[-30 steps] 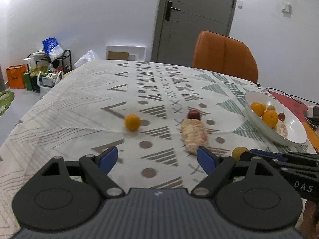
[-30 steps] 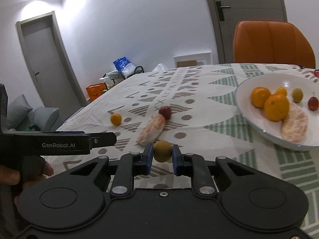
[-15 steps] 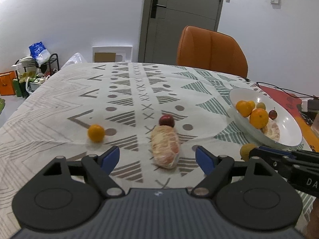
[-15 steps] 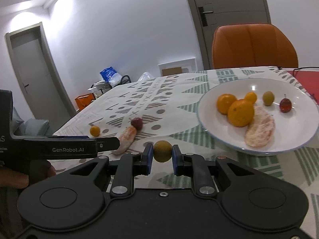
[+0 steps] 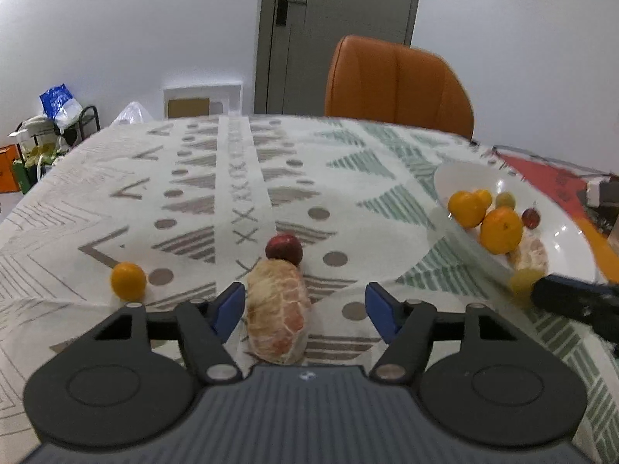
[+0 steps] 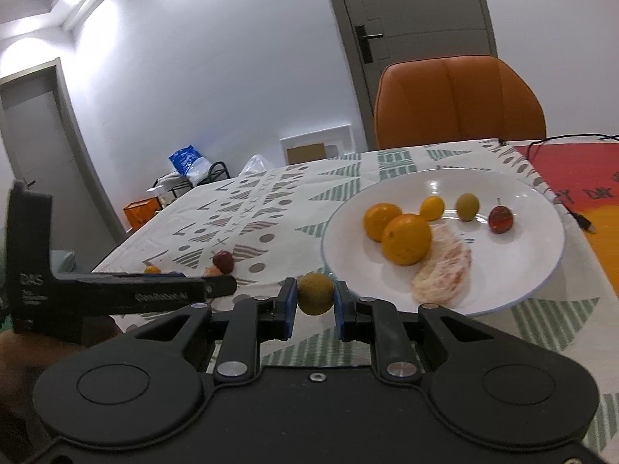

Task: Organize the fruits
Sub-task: 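Carry the green-yellow fruit toward the plate with the right tool while the left tool grasps a pomelo segment, then open the right tool over the plate while the left tool lowers the pomelo segment onto it and opens, then move both tools back toward the red fruit and small orange, then grasp the small orange with the left tool while the right tool grasps the red fruit, then carry the small orange and red fruit over the white plate with both tools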

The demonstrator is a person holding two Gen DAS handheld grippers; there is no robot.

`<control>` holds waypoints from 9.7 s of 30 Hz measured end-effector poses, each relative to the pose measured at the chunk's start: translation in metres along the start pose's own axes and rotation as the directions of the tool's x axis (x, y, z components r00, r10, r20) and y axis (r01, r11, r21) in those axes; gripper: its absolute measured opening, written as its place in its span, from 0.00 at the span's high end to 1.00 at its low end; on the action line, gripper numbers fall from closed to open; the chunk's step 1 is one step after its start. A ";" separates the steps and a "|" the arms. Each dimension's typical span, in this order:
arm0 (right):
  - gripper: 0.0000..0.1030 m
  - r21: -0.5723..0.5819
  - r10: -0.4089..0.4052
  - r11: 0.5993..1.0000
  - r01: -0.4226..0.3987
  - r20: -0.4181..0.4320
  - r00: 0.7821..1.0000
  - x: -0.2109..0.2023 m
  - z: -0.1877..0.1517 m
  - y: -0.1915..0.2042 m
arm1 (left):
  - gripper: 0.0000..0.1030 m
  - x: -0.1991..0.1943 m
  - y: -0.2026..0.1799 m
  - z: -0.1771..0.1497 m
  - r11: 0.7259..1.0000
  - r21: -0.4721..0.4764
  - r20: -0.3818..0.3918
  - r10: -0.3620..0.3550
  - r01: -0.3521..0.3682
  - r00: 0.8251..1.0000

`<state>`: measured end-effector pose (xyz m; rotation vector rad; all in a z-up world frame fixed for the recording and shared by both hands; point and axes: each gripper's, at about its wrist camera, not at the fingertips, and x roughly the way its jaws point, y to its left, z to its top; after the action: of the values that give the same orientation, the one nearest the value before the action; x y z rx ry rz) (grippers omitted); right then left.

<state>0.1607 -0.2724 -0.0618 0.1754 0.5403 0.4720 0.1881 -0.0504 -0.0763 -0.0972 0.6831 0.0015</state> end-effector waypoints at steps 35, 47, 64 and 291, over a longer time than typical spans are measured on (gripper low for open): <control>0.85 0.042 -0.001 0.999 -0.004 0.112 0.994 -0.035 0.012 -0.027 | 0.69 -0.041 -0.046 0.020 0.986 0.036 0.129 -0.165 0.162 0.978; 0.85 0.098 -0.068 0.994 0.054 0.142 0.988 -0.041 0.017 -0.063 | 0.69 -0.035 -0.077 0.028 0.977 0.088 0.131 -0.207 0.196 0.970; 0.79 0.164 -0.159 0.977 0.135 0.144 0.977 -0.039 0.019 -0.095 | 0.69 -0.013 -0.108 0.028 0.966 0.117 0.092 -0.240 0.229 0.966; 0.72 0.216 -0.171 0.964 0.155 0.059 0.983 -0.038 0.006 -0.103 | 0.78 -0.011 -0.143 0.027 0.947 0.167 0.047 -0.286 0.275 0.957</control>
<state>0.1753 -0.3811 -0.0683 0.3485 0.5241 0.2453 0.2013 -0.1902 -0.0360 -0.0402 0.5911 -0.3225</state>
